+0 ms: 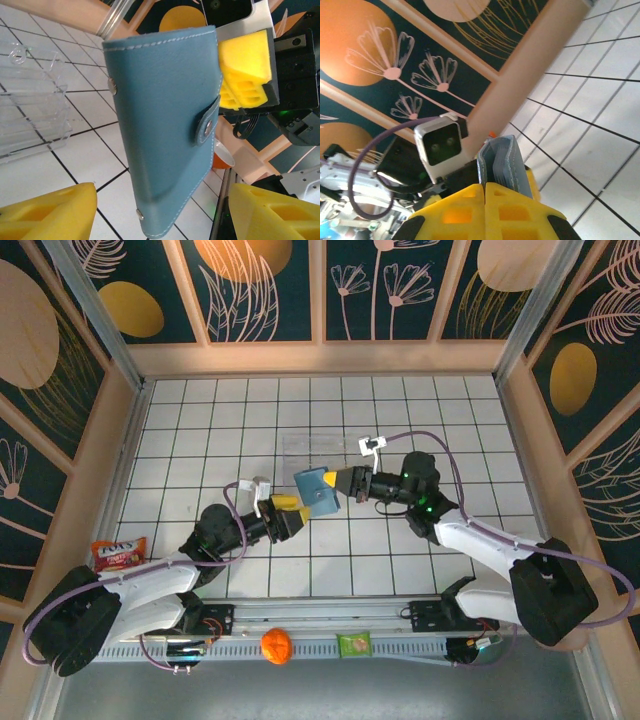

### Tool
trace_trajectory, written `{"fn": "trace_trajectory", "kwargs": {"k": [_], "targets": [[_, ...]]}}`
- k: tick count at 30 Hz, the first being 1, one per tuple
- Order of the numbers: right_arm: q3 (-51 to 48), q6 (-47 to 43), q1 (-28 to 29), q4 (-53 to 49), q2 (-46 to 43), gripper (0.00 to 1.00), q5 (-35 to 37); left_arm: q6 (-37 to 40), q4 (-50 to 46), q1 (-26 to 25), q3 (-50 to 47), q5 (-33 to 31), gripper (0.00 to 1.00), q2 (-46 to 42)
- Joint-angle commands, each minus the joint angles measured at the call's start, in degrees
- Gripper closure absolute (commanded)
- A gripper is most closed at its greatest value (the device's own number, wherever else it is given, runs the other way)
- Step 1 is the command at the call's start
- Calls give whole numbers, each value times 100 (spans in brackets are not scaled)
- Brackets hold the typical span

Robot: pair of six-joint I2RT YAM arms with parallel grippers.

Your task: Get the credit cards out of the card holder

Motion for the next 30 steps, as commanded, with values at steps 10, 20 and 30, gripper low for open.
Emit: {"fn": "trace_trajectory", "kwargs": {"k": [10, 20, 30], "targets": [[63, 964, 72, 1523, 201, 100, -274, -117, 911, -15, 176, 412, 40, 95], [16, 835, 91, 1149, 366, 100, 0, -187, 758, -14, 307, 521, 66, 51], [747, -691, 461, -2033, 28, 79, 1749, -515, 82, -20, 542, 1, 100, 154]]}}
